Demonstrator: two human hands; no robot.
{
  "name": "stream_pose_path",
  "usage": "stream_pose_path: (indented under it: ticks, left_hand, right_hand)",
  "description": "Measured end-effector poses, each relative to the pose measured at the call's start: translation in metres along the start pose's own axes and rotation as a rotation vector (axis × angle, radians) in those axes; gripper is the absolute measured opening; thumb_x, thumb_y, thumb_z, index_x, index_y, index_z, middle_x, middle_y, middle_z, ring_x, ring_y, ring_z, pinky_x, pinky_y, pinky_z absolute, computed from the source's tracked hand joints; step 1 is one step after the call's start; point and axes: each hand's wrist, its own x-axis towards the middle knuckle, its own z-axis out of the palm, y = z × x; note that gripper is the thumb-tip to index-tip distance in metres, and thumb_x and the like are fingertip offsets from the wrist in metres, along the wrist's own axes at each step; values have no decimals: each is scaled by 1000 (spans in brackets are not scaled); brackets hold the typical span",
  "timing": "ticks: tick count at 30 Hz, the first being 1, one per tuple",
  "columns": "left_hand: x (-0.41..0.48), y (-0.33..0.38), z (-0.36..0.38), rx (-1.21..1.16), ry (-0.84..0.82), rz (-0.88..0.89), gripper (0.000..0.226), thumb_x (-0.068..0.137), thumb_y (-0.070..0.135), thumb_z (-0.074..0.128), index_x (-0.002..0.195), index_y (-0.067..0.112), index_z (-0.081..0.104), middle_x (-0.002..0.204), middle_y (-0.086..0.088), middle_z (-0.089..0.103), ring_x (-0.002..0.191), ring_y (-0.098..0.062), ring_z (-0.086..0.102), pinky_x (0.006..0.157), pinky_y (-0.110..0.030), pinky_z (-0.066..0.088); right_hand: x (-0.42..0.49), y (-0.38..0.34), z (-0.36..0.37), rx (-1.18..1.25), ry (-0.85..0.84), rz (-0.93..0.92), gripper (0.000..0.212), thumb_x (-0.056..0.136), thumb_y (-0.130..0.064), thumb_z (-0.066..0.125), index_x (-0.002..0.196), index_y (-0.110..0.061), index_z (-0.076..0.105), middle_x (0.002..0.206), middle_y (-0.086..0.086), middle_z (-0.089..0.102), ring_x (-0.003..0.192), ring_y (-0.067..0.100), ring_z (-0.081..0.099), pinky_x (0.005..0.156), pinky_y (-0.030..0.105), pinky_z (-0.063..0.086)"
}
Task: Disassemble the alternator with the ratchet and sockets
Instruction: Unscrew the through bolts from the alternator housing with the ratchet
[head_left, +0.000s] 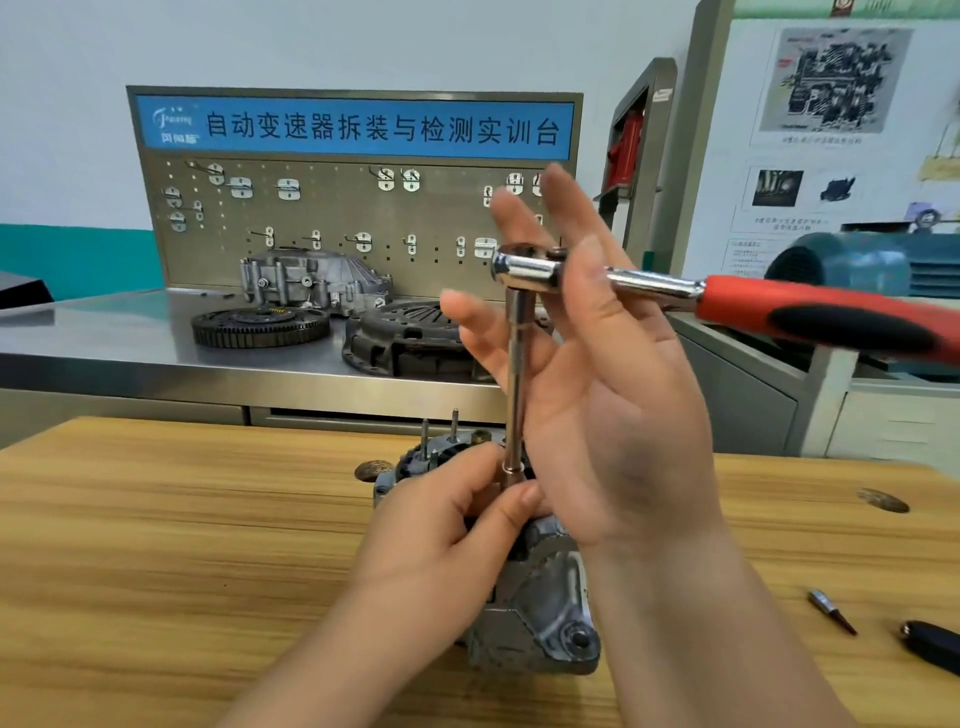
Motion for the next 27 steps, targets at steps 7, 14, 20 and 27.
stream_pose_path:
  ticks: [7, 14, 20, 27]
  left_hand:
    - [-1, 3, -2, 63, -11, 77, 19, 91, 40, 46, 73, 42, 52, 61, 29, 55, 59, 8, 51, 51, -9, 32]
    - [-1, 2, 1, 38, 5, 34, 21, 92, 31, 55, 71, 27, 55, 58, 30, 57, 59, 17, 52, 50, -6, 33]
    - [-2, 0, -2, 46, -24, 59, 26, 84, 53, 39, 81, 34, 56, 65, 23, 59, 62, 2, 56, 53, -19, 38]
    - [-1, -2, 1, 33, -9, -40, 35, 82, 49, 44, 87, 19, 62, 72, -2, 66, 71, -25, 61, 67, -50, 50]
  right_hand:
    - [1, 3, -2, -24, 61, 62, 37, 84, -42, 53, 110, -17, 63, 101, 2, 74, 81, 19, 69, 80, 28, 54]
    - [1, -1, -3, -73, 51, -25, 26, 88, -22, 53, 109, -27, 66, 114, -10, 69, 96, 17, 67, 84, 28, 50]
    - [1, 2, -3, -113, 99, 39, 40, 82, -45, 53, 112, -21, 63, 105, 0, 74, 95, 21, 69, 85, 28, 53]
    - [-1, 3, 1, -263, 36, -101, 27, 85, -19, 58, 110, -29, 66, 121, -9, 67, 118, 20, 60, 103, 39, 44]
